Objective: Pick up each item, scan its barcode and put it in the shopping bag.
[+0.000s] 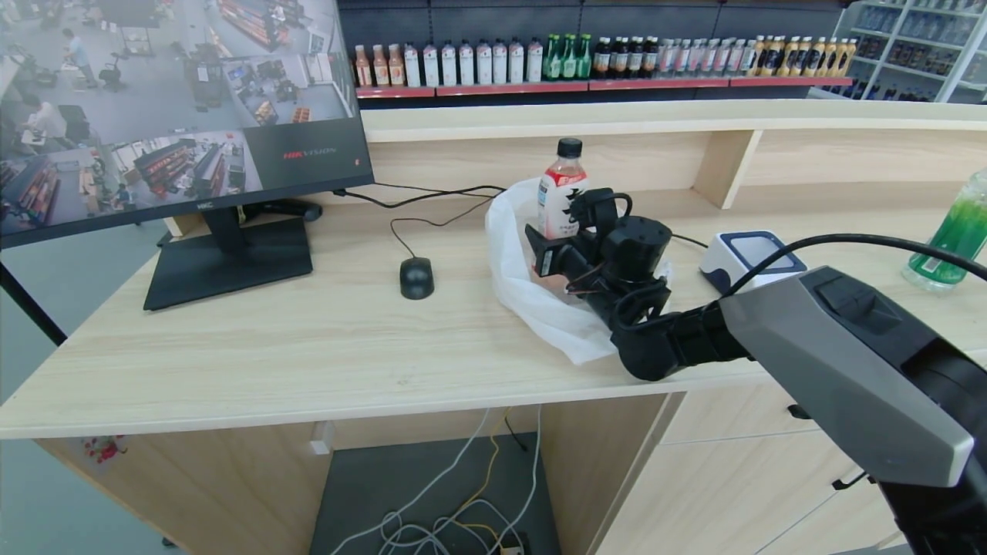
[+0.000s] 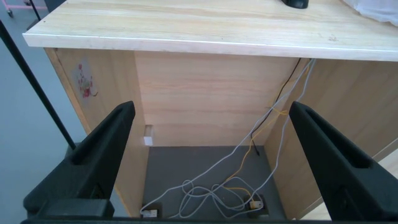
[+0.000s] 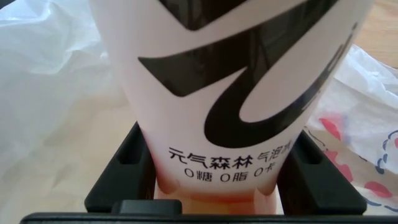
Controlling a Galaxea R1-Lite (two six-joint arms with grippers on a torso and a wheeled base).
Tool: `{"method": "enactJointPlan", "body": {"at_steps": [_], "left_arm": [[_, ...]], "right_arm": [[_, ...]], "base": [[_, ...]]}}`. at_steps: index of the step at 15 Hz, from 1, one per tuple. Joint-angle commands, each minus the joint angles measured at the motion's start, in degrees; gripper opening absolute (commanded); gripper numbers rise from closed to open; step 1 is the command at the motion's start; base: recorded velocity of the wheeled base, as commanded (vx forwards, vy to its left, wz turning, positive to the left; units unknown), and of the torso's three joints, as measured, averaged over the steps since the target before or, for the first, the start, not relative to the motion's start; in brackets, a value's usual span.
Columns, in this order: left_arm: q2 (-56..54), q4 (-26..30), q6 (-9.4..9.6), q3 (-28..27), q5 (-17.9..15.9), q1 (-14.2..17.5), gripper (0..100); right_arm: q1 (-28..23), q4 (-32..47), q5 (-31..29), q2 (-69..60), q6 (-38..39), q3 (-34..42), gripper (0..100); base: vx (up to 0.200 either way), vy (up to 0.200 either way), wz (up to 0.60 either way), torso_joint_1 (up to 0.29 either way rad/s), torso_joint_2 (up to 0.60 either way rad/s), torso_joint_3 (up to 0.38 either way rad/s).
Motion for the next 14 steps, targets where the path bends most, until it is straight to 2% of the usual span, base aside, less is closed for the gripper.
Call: {"method": "enactJointPlan", "body": {"at_steps": [1, 3, 4, 7, 14], "left_arm": [[0.0, 0.0, -0.01, 0.0, 0.0, 0.0, 100], [0.0, 0.0, -0.01, 0.0, 0.1, 0.0, 100], [0.0, 0.0, -0.01, 0.0, 0.1, 0.0, 100], [0.0, 0.0, 0.08, 0.0, 0.1, 0.0, 100], [0.0, 0.0, 0.08, 0.0, 0.1, 0.0, 100]], "right_arm": [[0.1, 0.1, -0.1, 0.2, 0.0, 0.1, 0], [0.2, 0.0, -0.1, 0.2, 0.0, 0.1, 0], [0.2, -0.3, -0.1, 0.2, 0.0, 0.2, 100], [0.9, -1.7, -2.8, -0.1, 1.7, 0.8, 100], [1.1, -2.0, -3.1, -1.6, 1.1, 0.8, 100]], "base": [[0.0, 0.0, 0.0, 0.0, 0.0, 0.0], [0.0, 0.0, 0.0, 0.0, 0.0, 0.0], [0.0, 0.0, 0.0, 0.0, 0.0, 0.0], [0.0, 0.0, 0.0, 0.0, 0.0, 0.0], [0.0, 0.0, 0.0, 0.0, 0.0, 0.0]]}}
